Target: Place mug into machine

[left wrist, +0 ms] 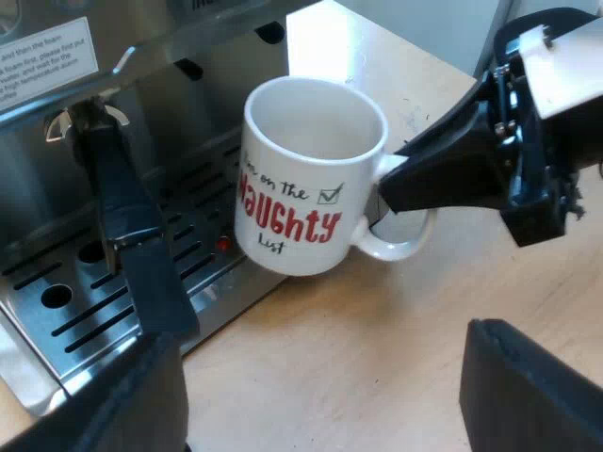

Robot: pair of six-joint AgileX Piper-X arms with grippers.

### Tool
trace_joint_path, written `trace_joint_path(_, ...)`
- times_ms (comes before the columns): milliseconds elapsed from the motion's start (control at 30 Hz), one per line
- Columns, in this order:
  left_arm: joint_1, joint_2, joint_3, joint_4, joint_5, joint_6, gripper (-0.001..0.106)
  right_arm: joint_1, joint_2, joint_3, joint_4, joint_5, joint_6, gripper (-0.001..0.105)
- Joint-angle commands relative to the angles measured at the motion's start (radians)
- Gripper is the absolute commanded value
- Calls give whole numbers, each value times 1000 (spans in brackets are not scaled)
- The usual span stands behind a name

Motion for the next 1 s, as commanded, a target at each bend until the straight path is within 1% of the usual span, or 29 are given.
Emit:
trace_joint_path(33,-3,-2,-2,-12,-12,-1,63,1,9,-40,-48,7,-3,0)
trace_joint_path(400,-3,-2,-2,-19,-12,-1,63,1,156,-159,-48,-21,-8,0)
trace_joint_path(567,-3,-2,-2,-19,-12,-1,63,1,200,-183,-59,-21,-13,0)
trace_joint_path(700,-3,-2,-2,-19,-12,-1,63,1,237,-209,-64,-16,-32,0)
trace_joint_path(1000,-3,-2,-2,-19,-12,-1,63,1,293,-219,-95,-9,-32,0)
